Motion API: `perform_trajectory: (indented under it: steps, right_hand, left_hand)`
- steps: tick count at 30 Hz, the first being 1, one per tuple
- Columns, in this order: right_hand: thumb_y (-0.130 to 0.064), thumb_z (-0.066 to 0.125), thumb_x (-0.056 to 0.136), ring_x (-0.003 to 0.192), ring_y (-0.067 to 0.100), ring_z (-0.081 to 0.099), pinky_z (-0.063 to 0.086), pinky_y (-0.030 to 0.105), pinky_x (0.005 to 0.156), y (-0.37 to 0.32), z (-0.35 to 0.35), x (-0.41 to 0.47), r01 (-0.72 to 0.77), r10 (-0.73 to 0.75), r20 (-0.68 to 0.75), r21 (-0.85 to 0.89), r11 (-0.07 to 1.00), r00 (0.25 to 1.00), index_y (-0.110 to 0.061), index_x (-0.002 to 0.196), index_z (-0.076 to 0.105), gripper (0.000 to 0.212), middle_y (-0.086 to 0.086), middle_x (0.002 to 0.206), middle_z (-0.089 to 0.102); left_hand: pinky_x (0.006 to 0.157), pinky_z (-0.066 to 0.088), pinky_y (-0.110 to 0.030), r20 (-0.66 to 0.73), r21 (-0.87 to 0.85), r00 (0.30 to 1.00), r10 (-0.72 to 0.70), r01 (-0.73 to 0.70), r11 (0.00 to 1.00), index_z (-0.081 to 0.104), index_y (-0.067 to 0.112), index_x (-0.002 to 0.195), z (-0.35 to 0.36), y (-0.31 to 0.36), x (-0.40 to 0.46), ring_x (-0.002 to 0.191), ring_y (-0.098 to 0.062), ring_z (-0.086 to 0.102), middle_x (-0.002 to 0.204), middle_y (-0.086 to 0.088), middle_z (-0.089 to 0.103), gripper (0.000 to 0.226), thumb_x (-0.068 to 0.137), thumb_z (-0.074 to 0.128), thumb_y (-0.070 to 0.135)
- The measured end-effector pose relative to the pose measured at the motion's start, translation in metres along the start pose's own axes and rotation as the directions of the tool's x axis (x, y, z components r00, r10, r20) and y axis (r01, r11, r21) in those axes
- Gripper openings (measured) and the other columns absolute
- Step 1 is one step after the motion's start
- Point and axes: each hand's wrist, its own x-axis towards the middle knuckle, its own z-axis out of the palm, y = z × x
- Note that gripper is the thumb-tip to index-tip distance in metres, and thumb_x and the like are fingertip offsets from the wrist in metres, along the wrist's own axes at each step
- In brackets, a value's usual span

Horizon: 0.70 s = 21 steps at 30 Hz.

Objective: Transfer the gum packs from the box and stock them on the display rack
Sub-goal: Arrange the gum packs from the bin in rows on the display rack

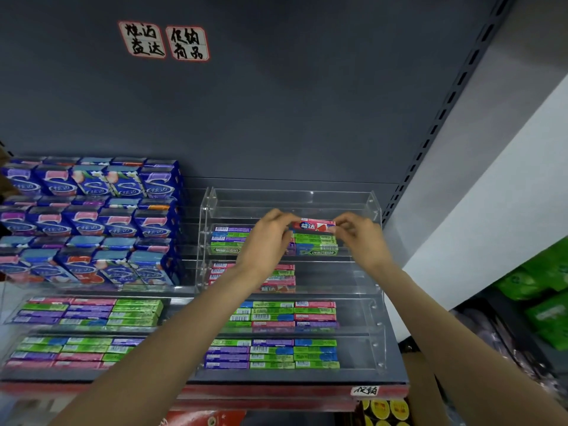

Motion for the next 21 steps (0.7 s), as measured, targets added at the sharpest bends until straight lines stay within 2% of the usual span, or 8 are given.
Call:
perform_trajectory:
  steps: [4,10,13,16,19,21]
  right_hand:
    - [-0.014,0.061,0.089,0.077,0.013,0.061,0.049,0.021,0.073,-0.001,0.002,0.000,0.003,-0.003,-0.020,-0.038,0.999,1.000,-0.004,0.103,0.067,0.018,0.009,0.097,0.071]
    - [-0.010,0.065,0.086,0.075,0.013,0.060,0.043,0.009,0.071,0.000,0.001,-0.001,-0.033,0.033,-0.070,0.001,0.999,0.997,-0.001,0.102,0.068,0.018,0.011,0.095,0.070]
    - [-0.010,0.065,0.086,0.075,0.013,0.062,0.046,0.013,0.073,0.001,0.000,-0.001,-0.031,0.031,-0.066,0.000,1.000,0.997,-0.003,0.100,0.068,0.016,0.011,0.095,0.070]
    - [-0.010,0.065,0.087,0.076,0.012,0.061,0.049,0.017,0.079,-0.002,-0.003,-0.001,0.019,-0.021,-0.029,-0.059,0.998,0.999,-0.003,0.096,0.070,0.013,0.011,0.093,0.071]
    - [-0.010,0.064,0.087,0.087,0.016,0.065,0.044,0.015,0.080,-0.003,-0.003,-0.003,0.049,-0.049,0.003,-0.109,0.993,0.999,-0.002,0.102,0.070,0.018,0.011,0.101,0.070]
    - [-0.013,0.064,0.088,0.095,0.022,0.065,0.048,0.021,0.085,-0.002,-0.001,-0.004,0.058,-0.053,0.037,-0.152,0.987,0.998,-0.004,0.107,0.069,0.022,0.012,0.107,0.066]
  left_hand:
    - [0.101,0.041,-0.032,0.090,0.195,0.990,0.106,-0.122,0.973,0.048,0.019,0.137,-0.004,-0.006,-0.002,0.117,-0.017,0.047,0.130,0.000,0.053,0.042,0.096,0.048,0.011]
    - [0.107,0.032,-0.033,0.196,0.324,0.958,0.211,-0.267,0.908,0.044,0.020,0.140,-0.004,-0.009,-0.002,0.129,-0.016,0.038,0.144,0.002,0.041,0.041,0.099,0.043,0.019]
    - [0.105,0.029,-0.031,0.259,0.359,0.938,0.232,-0.316,0.878,0.044,0.021,0.140,-0.002,-0.010,-0.003,0.132,-0.014,0.035,0.144,0.005,0.042,0.040,0.100,0.040,0.023]
    - [0.102,0.029,-0.028,0.257,0.369,0.939,0.230,-0.316,0.874,0.043,0.022,0.141,0.000,-0.013,-0.006,0.130,-0.012,0.036,0.141,0.007,0.045,0.040,0.101,0.039,0.025]
    - [0.103,0.028,-0.027,0.253,0.368,0.940,0.229,-0.313,0.876,0.040,0.023,0.142,0.001,-0.012,-0.006,0.131,-0.011,0.036,0.142,0.007,0.043,0.041,0.101,0.038,0.027]
    - [0.103,0.028,-0.028,0.257,0.364,0.940,0.226,-0.310,0.878,0.040,0.023,0.142,0.000,-0.012,-0.006,0.130,-0.012,0.036,0.142,0.007,0.042,0.042,0.101,0.038,0.027]
